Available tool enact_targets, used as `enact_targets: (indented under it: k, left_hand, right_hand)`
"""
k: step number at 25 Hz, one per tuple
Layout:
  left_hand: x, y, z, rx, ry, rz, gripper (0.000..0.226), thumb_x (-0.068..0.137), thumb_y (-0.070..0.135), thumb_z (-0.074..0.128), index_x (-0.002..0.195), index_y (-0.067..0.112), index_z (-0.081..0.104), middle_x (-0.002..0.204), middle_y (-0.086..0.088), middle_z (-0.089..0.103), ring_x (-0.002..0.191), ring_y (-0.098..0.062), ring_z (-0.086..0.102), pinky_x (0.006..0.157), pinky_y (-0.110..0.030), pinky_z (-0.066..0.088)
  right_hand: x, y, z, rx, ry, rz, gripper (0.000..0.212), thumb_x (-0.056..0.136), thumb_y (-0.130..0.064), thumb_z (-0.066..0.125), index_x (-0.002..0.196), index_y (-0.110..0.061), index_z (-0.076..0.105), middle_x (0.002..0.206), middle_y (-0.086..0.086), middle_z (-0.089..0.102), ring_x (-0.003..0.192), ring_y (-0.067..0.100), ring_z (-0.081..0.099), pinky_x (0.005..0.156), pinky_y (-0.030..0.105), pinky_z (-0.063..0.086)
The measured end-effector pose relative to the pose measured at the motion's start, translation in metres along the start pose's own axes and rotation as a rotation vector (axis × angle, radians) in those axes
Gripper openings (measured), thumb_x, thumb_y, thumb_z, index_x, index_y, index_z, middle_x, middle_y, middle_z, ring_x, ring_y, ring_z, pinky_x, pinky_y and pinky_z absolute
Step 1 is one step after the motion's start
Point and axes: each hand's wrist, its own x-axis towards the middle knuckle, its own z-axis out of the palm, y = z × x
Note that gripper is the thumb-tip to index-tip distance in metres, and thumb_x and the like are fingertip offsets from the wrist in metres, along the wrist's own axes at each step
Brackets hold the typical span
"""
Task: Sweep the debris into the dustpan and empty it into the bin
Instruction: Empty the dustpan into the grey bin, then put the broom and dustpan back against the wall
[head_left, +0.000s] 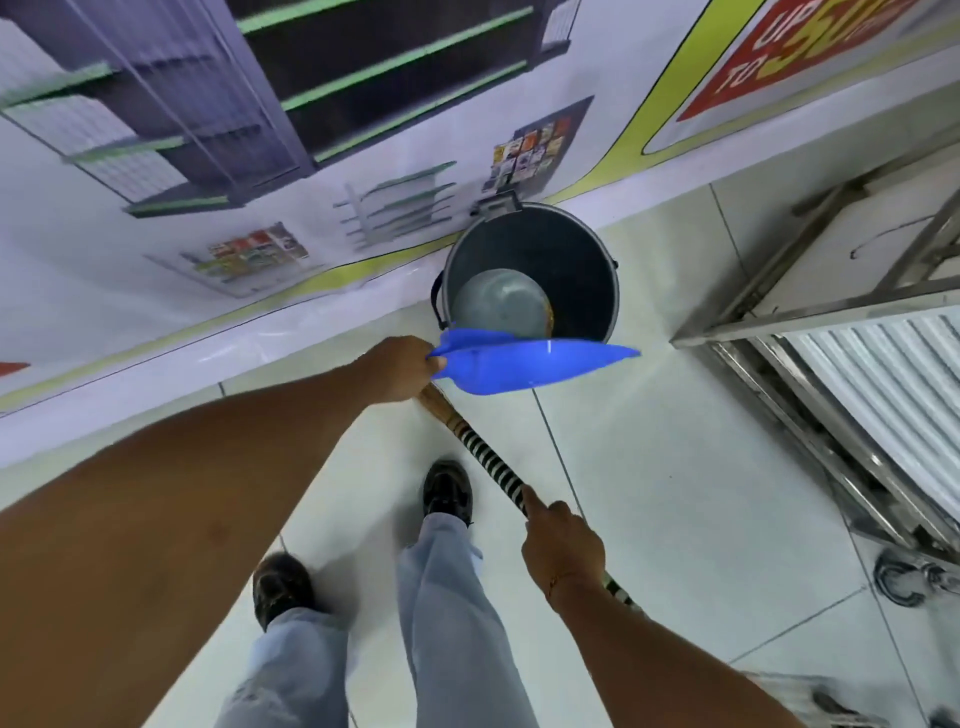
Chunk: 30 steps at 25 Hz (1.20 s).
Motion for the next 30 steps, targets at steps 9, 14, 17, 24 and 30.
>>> enact_targets:
  k: [9,14,17,24,30]
  left_hand:
    - [0.013,0.010,-0.015,-0.244,-0.028,-0.182,0.045,0.101,0.033,0.027,0.074,0.005,0.049,0.070,-0.011,0.055,0.054,-0.020,0.059,0.055,-0.022,0.045]
    - [-0.037,-0.080,0.007,-0.268,0.216,0.028,0.030,0.088,0.007,0.057,0.113,-0.004,0.046,0.095,-0.017,0.053,0.093,-0.035,0.056,0.071,-0.030,0.034]
    - [-0.089,-0.166,0.021,-0.346,0.261,-0.128,0.039,0.082,-0.003,0.057,0.113,0.002,0.035,0.086,-0.013,0.049,0.078,-0.030,0.052,0.057,-0.031,0.033]
    - [-0.212,-0.348,0.059,-0.282,0.165,-0.287,0.033,0.077,-0.005,0.052,0.096,0.011,0.032,0.076,-0.008,0.049,0.071,-0.031,0.050,0.055,-0.031,0.032]
    - [-0.231,-0.431,0.089,-0.200,0.133,-0.265,0.045,0.077,-0.004,0.045,0.118,0.013,0.042,0.103,-0.008,0.058,0.098,-0.030,0.055,0.083,-0.034,0.038]
  right_hand:
    - [0.015,-0.024,-0.010,-0.043,0.015,-0.049,0.050,0.099,-0.018,0.036,0.146,-0.029,0.024,0.118,0.010,0.058,0.104,0.028,0.060,0.080,0.035,0.049]
    - [0.017,-0.051,-0.012,-0.105,0.085,-0.077,0.050,0.092,-0.009,0.041,0.141,-0.008,0.032,0.125,0.014,0.055,0.111,0.031,0.056,0.089,0.036,0.047]
    - [0.012,-0.086,-0.004,-0.134,0.104,-0.113,0.044,0.088,-0.005,0.043,0.131,-0.008,0.042,0.125,0.013,0.056,0.113,0.030,0.054,0.091,0.035,0.046]
    - [0.012,-0.201,0.013,-0.097,0.158,-0.095,0.049,0.087,-0.014,0.050,0.133,-0.030,0.049,0.117,0.014,0.068,0.106,0.036,0.062,0.086,0.038,0.051]
    - [0.041,-0.313,0.012,-0.309,0.244,-0.260,0.046,0.087,-0.013,0.050,0.130,-0.028,0.050,0.101,0.020,0.067,0.092,0.037,0.063,0.081,0.038,0.048]
